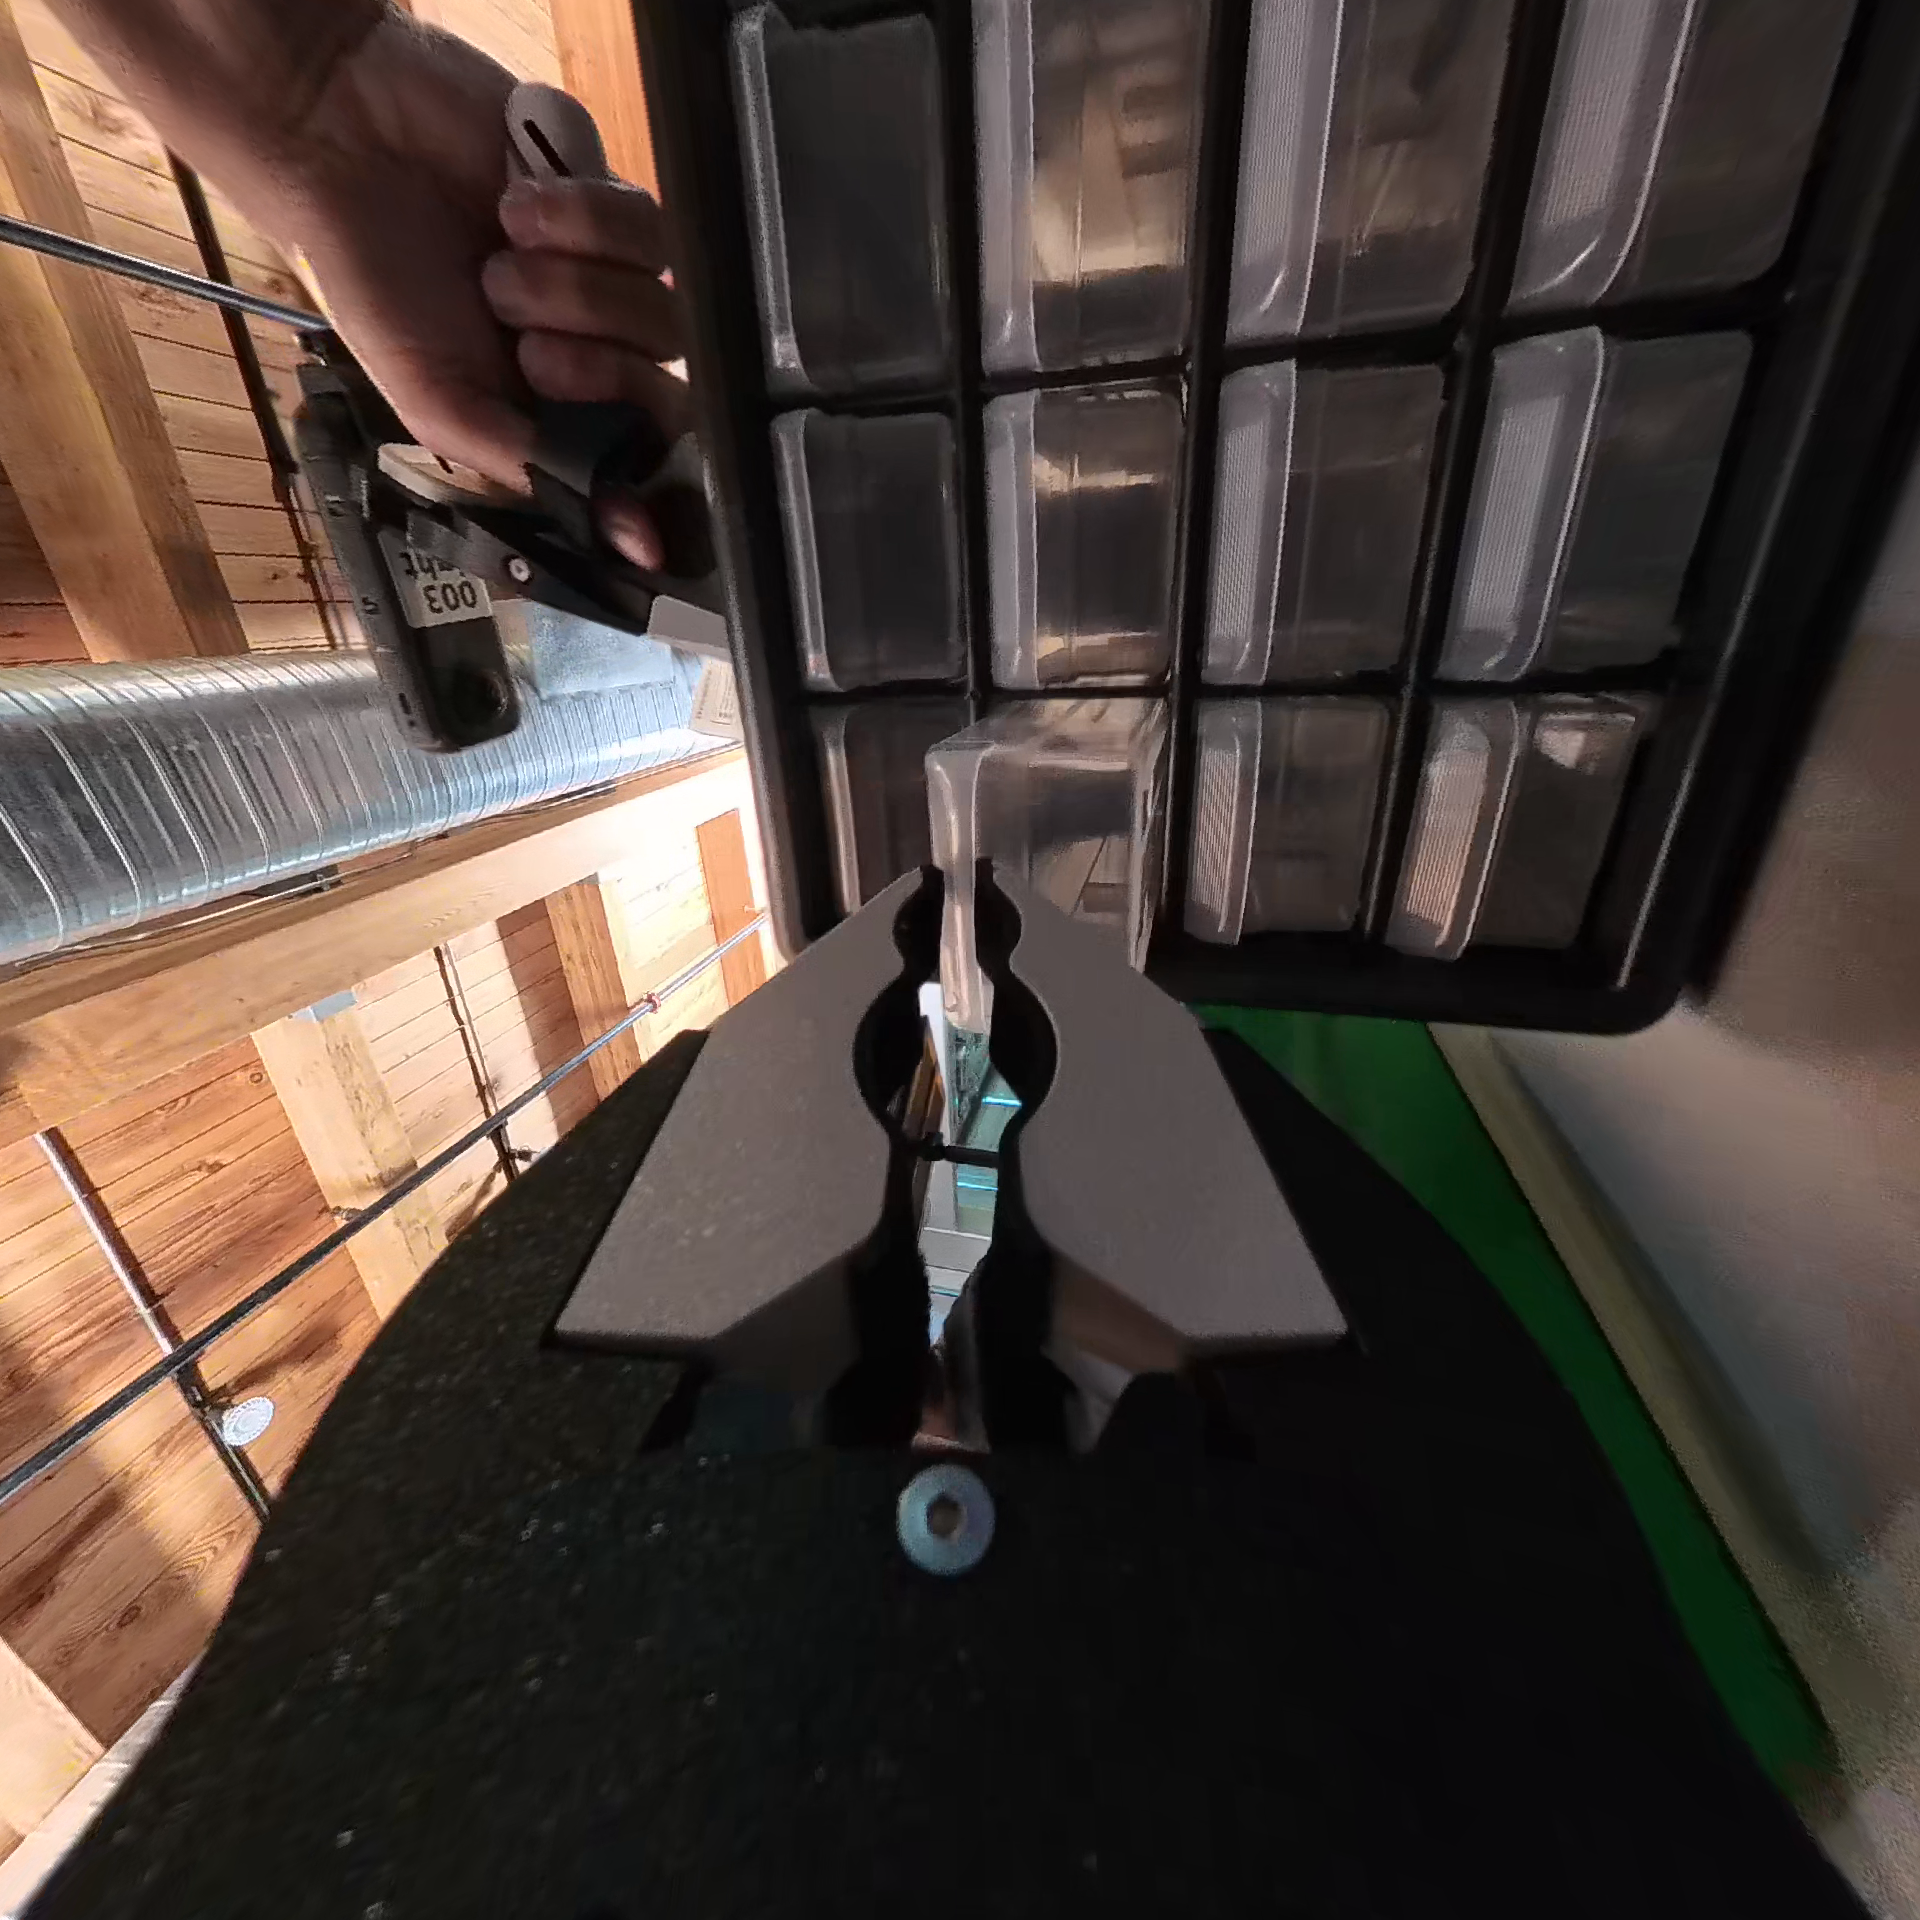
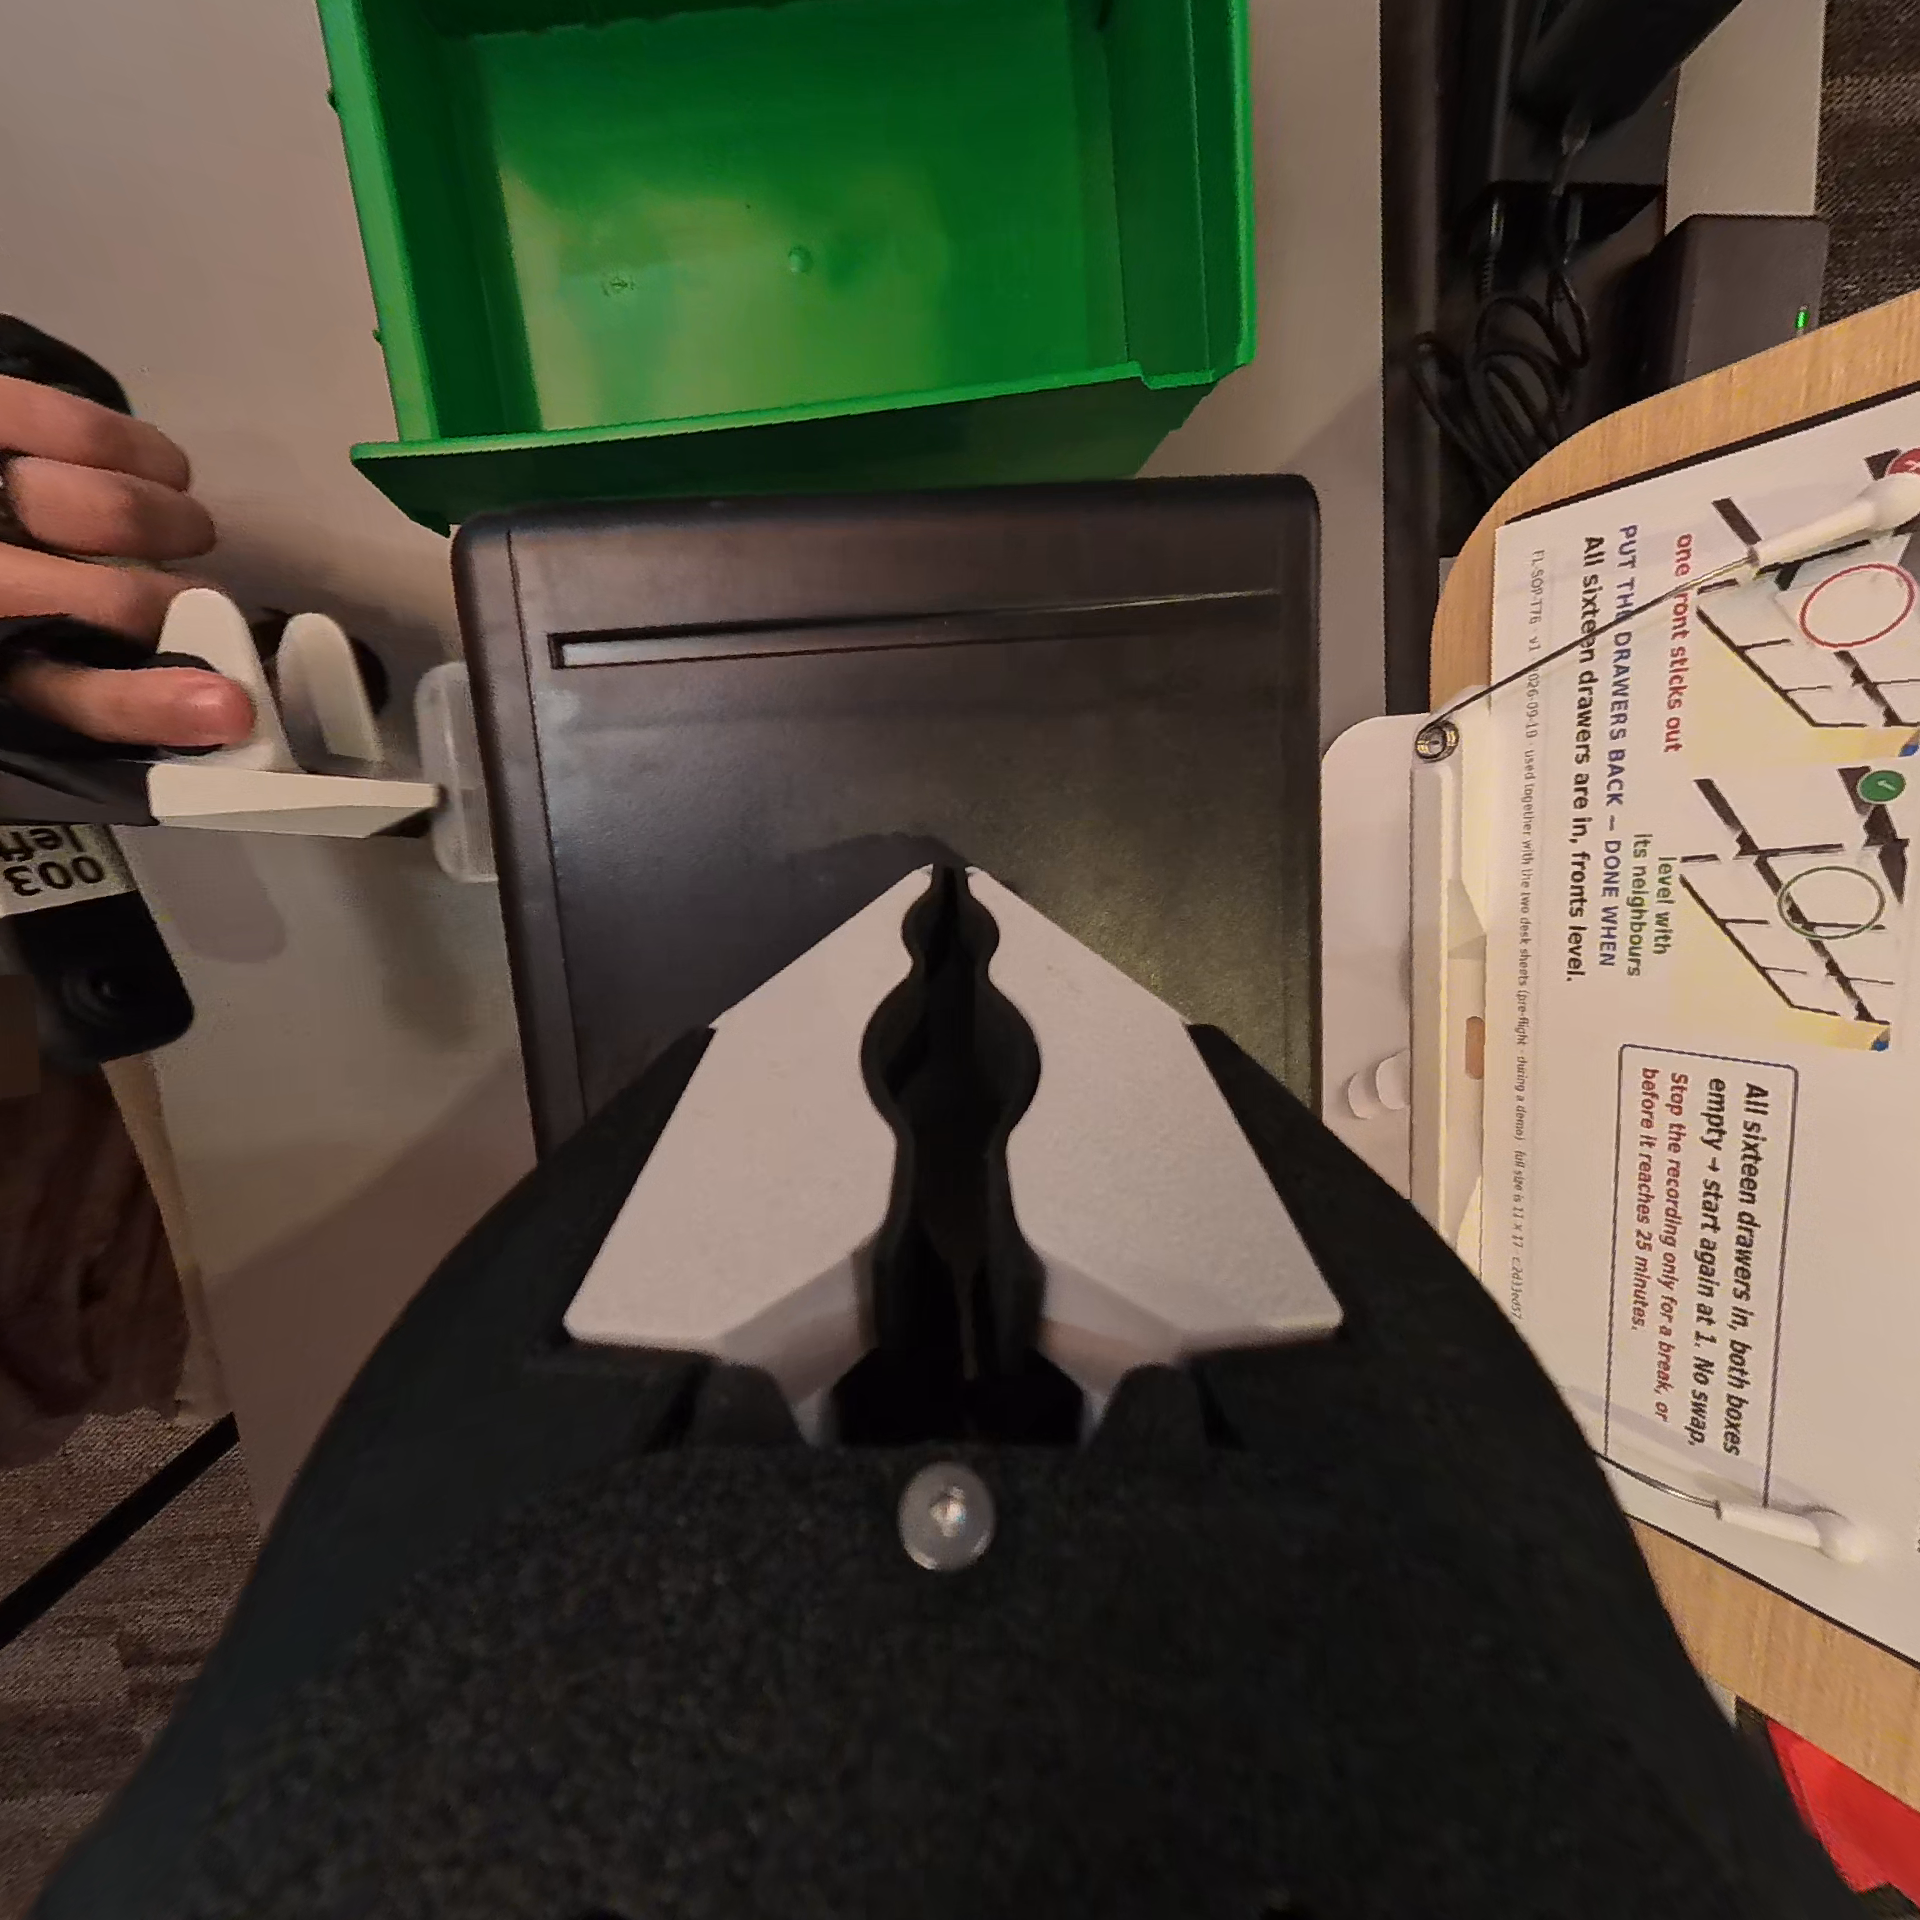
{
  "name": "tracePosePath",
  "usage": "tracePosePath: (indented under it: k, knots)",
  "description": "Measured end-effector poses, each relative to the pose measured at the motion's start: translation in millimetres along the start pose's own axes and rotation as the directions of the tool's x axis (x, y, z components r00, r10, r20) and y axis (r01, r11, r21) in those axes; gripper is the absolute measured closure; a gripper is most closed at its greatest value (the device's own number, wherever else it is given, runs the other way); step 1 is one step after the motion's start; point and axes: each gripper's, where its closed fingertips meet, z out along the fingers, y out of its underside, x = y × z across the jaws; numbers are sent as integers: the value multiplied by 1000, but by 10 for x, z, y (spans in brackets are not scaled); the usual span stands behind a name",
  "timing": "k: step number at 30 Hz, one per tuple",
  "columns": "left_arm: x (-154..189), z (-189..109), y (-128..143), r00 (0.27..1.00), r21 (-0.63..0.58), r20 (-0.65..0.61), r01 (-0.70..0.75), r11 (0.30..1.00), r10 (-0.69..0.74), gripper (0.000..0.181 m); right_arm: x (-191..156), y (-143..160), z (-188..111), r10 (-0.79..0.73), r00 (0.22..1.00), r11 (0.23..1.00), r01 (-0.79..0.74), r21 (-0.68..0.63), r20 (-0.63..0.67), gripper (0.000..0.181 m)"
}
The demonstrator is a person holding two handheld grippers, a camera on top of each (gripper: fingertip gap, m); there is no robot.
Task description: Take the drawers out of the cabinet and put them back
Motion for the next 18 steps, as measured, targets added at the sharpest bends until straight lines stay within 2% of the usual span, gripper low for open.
tracePosePath:
  k: [18]
  knots:
    - [-141, -568, -18, 1000, 5, 17, -20, 1000, 20, 178, 2, 2, 1, 68, 997, 998, -68, -10, -28, 181]
